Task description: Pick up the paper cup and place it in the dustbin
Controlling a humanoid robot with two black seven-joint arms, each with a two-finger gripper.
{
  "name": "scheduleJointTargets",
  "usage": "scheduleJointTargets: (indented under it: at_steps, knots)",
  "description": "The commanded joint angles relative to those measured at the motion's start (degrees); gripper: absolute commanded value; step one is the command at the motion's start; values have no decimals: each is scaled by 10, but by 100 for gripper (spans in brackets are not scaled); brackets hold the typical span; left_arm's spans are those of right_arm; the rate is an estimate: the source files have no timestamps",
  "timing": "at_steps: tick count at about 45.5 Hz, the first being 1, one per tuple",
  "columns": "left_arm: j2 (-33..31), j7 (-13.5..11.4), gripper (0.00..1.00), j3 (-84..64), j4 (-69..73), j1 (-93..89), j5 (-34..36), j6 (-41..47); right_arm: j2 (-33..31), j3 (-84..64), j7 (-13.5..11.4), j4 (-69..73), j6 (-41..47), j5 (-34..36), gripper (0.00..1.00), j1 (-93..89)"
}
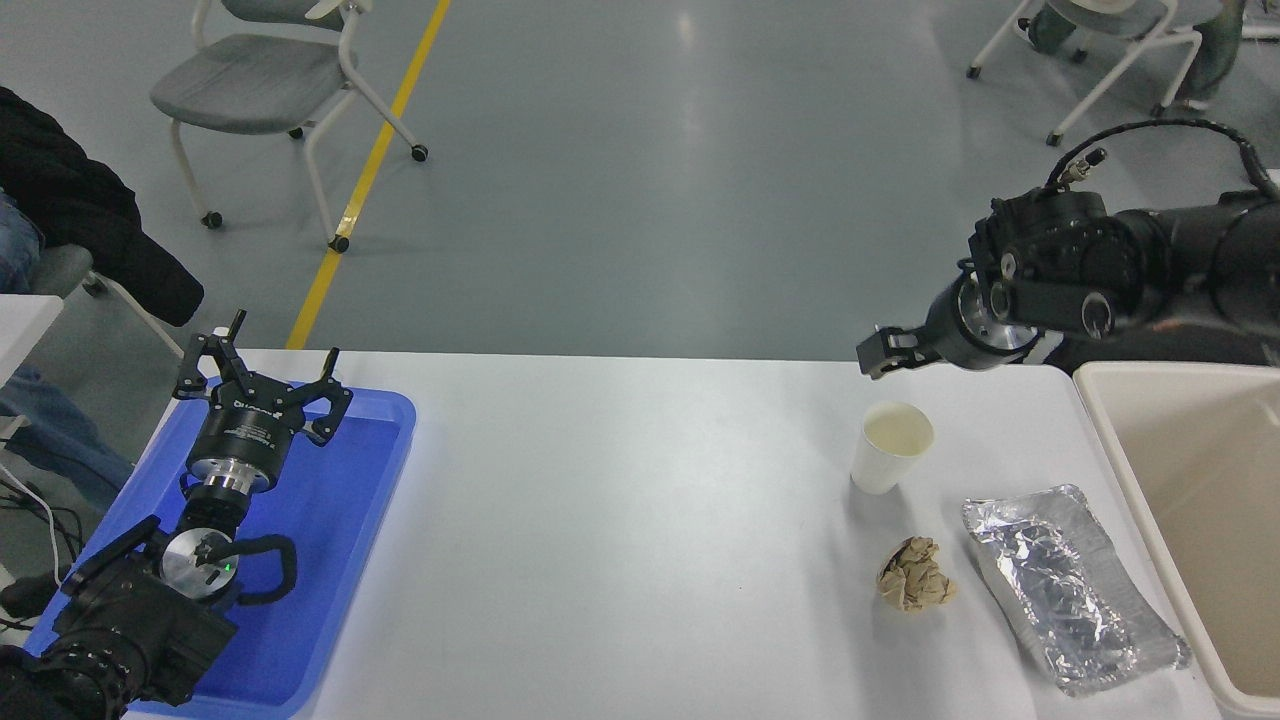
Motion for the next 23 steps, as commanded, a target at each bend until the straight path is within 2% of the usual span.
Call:
scheduleJointTargets:
  at_steps: [1,23]
  knots:
    - [0,0,100,0,1,0,0,0,-6,21,0,-53,-46,-38,100,-84]
    - [0,0,100,0,0,0,0,0,-4,54,0,-116,-60,-41,100,-166]
